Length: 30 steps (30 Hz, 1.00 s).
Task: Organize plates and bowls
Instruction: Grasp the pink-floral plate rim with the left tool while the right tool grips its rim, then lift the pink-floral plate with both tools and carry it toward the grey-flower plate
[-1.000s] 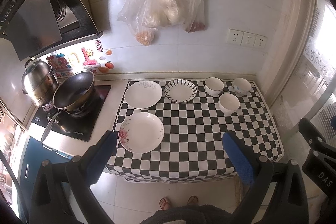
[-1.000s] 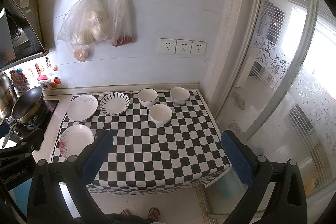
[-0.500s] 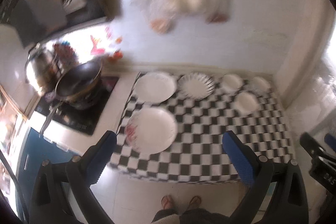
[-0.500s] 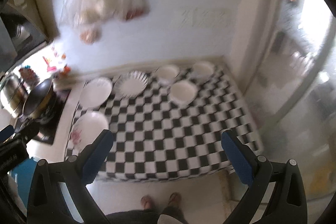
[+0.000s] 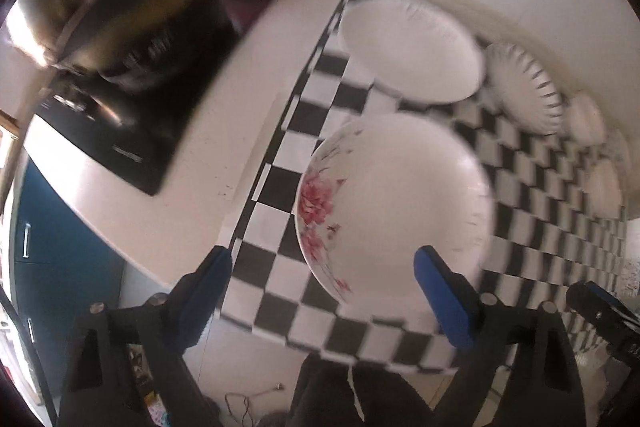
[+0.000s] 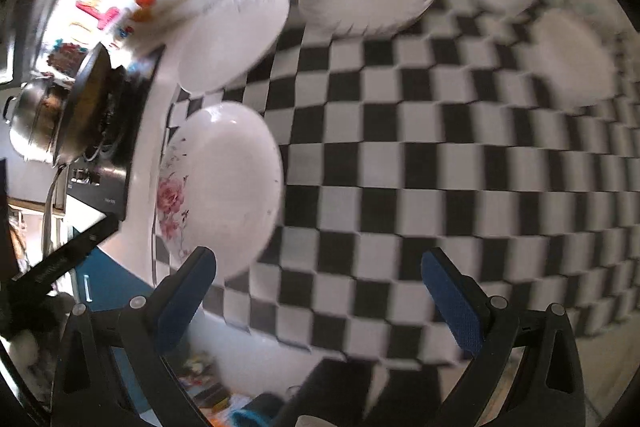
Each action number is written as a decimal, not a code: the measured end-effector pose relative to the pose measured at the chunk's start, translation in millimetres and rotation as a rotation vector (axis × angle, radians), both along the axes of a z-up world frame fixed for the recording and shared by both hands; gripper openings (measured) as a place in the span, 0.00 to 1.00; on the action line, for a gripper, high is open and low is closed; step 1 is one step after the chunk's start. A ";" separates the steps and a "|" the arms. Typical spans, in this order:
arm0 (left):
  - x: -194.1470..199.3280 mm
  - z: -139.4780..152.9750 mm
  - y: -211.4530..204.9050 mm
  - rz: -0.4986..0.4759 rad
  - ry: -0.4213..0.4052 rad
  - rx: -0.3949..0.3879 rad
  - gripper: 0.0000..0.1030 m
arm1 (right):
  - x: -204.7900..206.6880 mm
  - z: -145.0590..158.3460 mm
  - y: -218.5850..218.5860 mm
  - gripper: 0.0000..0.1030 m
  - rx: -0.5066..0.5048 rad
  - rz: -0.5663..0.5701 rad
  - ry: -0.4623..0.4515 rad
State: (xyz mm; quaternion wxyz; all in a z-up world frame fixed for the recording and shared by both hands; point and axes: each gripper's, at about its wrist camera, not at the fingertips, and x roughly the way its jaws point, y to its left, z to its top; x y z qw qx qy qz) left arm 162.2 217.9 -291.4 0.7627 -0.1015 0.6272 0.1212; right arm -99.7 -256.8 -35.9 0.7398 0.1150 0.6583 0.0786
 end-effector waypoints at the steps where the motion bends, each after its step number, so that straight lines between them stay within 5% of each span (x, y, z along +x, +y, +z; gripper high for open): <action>1: 6.9 -15.2 7.4 0.002 0.022 -0.014 0.79 | 11.6 -19.9 8.3 1.00 0.004 0.001 0.027; 5: 32.0 -67.3 23.6 -0.018 0.114 -0.049 0.59 | 34.6 -55.9 28.4 0.95 0.010 -0.005 0.071; 10: 48.3 -90.5 31.1 -0.039 0.136 -0.075 0.55 | 56.6 -89.0 47.1 0.82 0.030 -0.019 0.125; 16: 55.1 -87.9 24.8 -0.073 0.126 -0.156 0.50 | 65.9 -96.7 73.3 0.67 0.021 0.036 0.131; 18: 55.8 -85.1 18.0 -0.092 0.121 -0.181 0.41 | 68.3 -97.1 77.9 0.60 0.026 0.053 0.132; 20: 55.7 -78.9 10.0 -0.105 0.118 -0.215 0.30 | 66.3 -93.4 83.0 0.40 0.036 0.070 0.144; 25: 54.5 -61.7 -10.6 -0.102 0.110 -0.202 0.29 | 62.6 -90.3 82.5 0.23 -0.013 0.089 0.124; 30: 49.1 -57.0 -10.1 -0.076 0.112 -0.210 0.25 | 61.1 -90.1 69.6 0.21 0.017 0.085 0.122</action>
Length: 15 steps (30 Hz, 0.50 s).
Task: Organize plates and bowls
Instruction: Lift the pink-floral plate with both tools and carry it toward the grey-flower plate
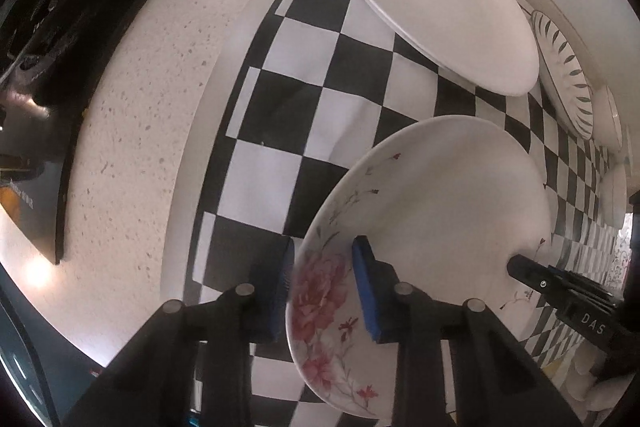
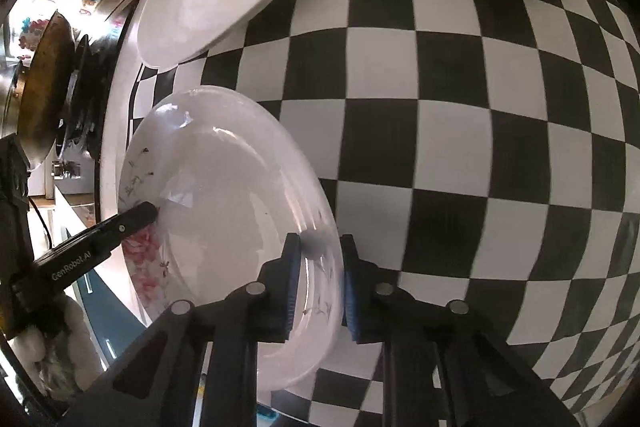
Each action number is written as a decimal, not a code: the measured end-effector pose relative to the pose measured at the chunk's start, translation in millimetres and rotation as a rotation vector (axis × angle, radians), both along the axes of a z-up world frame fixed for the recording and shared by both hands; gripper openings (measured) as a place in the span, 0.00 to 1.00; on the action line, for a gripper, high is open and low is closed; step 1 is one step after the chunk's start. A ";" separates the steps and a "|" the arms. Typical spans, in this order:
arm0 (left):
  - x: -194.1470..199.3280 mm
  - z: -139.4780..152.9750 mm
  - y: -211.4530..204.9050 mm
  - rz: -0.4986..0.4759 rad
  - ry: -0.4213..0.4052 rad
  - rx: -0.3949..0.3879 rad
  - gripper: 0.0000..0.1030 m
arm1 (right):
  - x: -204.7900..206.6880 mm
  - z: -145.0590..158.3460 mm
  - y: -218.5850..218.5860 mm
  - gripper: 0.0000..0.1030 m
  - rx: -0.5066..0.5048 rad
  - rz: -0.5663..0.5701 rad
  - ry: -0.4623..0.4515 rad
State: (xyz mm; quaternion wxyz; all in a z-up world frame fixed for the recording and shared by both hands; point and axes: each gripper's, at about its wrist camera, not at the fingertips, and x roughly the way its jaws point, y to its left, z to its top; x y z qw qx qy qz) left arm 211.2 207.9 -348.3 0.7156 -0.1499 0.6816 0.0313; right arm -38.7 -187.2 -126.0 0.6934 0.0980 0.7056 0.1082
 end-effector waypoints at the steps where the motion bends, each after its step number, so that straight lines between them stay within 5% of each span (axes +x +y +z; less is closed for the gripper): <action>1: -0.2 1.0 -1.7 -0.004 0.000 0.006 0.25 | -2.0 0.8 -5.1 0.20 0.001 0.007 -0.002; 8: -13.4 9.2 -44.6 -0.022 0.000 0.050 0.25 | -6.5 2.8 -34.0 0.21 0.014 0.022 0.000; 15: -23.0 43.2 -132.6 -0.068 -0.014 0.024 0.24 | -17.2 18.6 -101.9 0.21 0.001 -0.008 -0.017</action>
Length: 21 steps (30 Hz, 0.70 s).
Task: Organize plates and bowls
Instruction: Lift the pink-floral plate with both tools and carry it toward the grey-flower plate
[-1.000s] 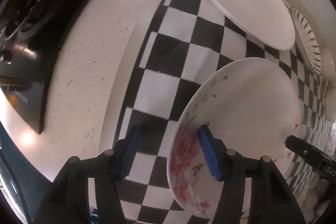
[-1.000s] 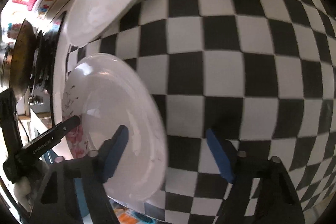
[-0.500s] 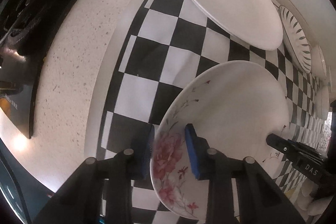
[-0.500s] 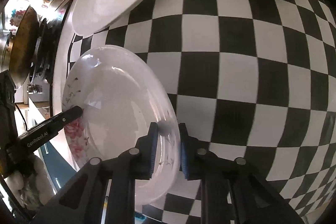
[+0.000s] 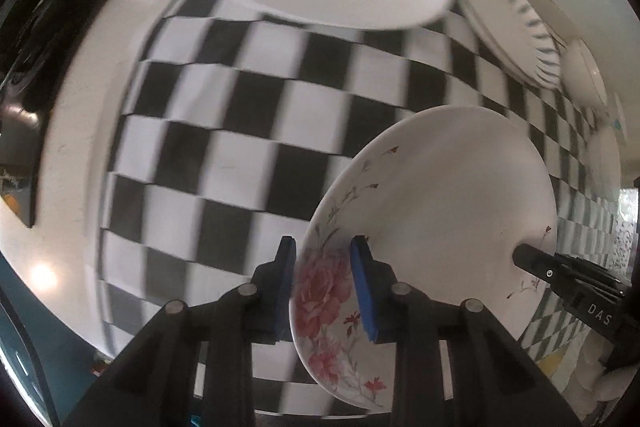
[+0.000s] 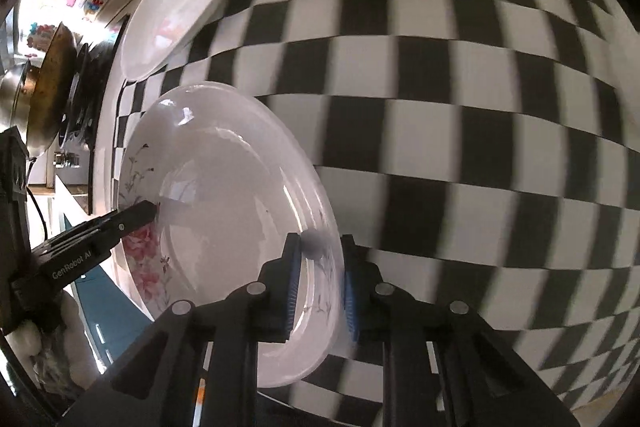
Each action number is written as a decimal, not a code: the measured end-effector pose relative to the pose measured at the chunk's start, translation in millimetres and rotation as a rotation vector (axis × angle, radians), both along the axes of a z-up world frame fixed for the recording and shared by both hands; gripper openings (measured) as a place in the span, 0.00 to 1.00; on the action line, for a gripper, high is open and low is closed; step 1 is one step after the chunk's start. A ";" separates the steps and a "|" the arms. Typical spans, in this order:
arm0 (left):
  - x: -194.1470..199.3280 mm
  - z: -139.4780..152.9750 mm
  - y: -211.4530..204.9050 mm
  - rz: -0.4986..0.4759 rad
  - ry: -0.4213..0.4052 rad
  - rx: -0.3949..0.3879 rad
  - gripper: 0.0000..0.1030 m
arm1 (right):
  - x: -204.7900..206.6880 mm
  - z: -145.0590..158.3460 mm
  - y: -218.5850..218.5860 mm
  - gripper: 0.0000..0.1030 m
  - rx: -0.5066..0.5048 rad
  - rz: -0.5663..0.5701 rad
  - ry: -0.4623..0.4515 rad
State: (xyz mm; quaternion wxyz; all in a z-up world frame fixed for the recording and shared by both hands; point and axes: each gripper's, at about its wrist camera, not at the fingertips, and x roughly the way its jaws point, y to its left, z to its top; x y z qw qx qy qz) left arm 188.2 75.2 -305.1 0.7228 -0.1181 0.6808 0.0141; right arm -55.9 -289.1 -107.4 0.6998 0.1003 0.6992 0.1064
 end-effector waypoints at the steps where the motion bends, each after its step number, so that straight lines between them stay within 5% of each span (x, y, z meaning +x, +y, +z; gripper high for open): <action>1: -0.4 4.8 -12.4 -0.008 -0.002 -0.008 0.24 | -1.2 2.1 -11.4 0.21 -0.003 -0.006 0.001; 10: -5.5 41.7 -121.6 -0.111 0.009 -0.027 0.24 | -13.4 0.5 -87.3 0.21 -0.005 -0.100 0.015; 21: -38.1 72.2 -182.4 -0.133 0.045 0.012 0.24 | -23.0 -14.6 -98.2 0.21 0.000 -0.110 0.040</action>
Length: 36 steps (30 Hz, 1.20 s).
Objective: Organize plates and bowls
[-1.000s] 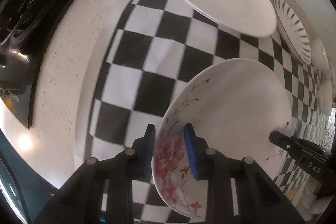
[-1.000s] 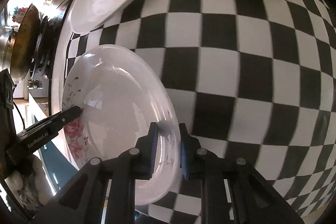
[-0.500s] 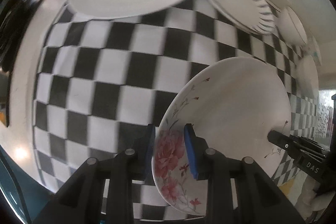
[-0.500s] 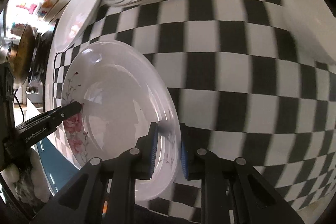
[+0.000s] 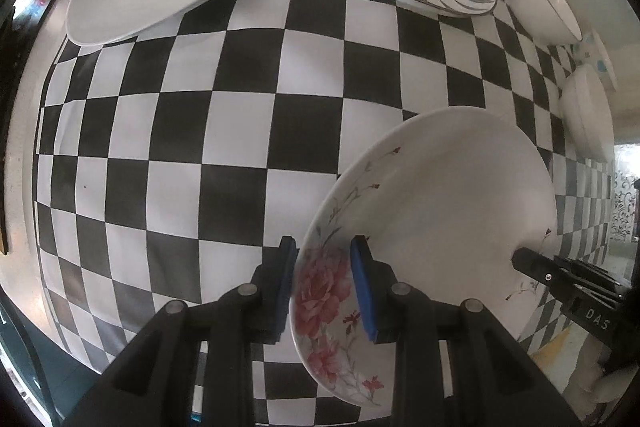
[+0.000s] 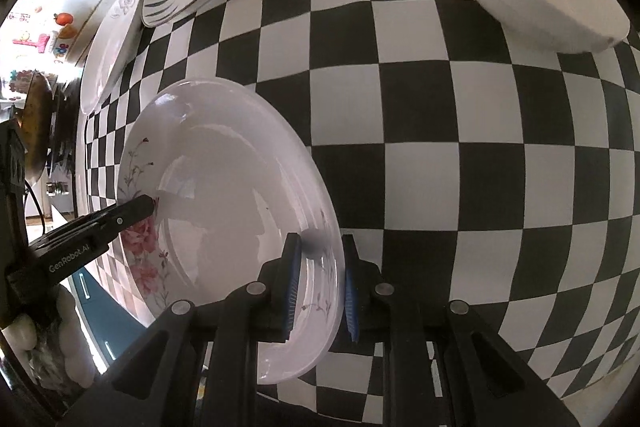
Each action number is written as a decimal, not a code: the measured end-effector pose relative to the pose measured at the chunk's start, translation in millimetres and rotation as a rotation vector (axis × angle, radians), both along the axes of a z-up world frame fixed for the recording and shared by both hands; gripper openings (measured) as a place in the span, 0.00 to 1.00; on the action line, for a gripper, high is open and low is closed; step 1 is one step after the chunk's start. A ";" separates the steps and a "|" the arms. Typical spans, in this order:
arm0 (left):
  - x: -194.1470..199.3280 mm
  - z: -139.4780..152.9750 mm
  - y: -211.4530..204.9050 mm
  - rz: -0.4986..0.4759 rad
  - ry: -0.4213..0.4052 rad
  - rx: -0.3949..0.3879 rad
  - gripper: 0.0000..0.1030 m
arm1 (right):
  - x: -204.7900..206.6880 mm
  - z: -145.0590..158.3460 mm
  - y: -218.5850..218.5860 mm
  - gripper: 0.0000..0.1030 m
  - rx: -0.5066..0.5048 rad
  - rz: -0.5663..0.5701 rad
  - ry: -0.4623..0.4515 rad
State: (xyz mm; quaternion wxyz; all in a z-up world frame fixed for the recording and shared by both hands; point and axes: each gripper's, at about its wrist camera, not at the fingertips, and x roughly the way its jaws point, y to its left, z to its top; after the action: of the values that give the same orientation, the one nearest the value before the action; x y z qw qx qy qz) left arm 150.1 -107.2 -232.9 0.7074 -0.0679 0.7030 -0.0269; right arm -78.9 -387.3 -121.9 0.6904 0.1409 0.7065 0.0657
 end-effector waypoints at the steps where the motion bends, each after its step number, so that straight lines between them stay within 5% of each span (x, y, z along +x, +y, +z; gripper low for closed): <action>1: -0.5 -0.3 -2.0 0.000 0.000 0.002 0.24 | 0.5 -0.3 0.9 0.21 0.000 0.001 0.001; 12: -10.3 16.1 -22.2 0.043 0.028 0.029 0.26 | 8.2 0.6 1.8 0.22 -0.006 0.068 0.034; 16: -24.5 53.4 -14.1 0.077 0.019 0.043 0.26 | 15.1 12.6 -8.8 0.41 -0.063 0.085 0.029; 22: -37.9 116.2 9.1 0.152 -0.083 0.034 0.30 | 41.5 57.9 -11.7 0.54 -0.044 0.102 -0.092; 25: -37.0 148.2 32.1 0.186 -0.148 0.050 0.32 | 68.5 84.4 5.8 0.84 0.063 0.101 -0.194; 26: -35.6 157.2 38.2 0.197 -0.165 0.051 0.35 | 81.3 91.7 15.6 0.87 0.103 0.094 -0.221; 30: -12.2 183.3 54.2 0.281 -0.185 -0.004 0.37 | 139.0 102.0 69.1 0.87 0.152 0.132 -0.241; 36: 19.2 158.4 145.6 0.414 -0.146 -0.089 0.37 | 235.2 80.4 172.8 0.87 0.088 0.275 -0.239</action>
State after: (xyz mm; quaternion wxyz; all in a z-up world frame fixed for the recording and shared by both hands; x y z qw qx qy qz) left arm 169.3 38.4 -74.5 0.7431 -0.2398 0.6191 0.0832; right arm 156.3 -214.5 -41.6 0.7472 0.0644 0.6284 0.2065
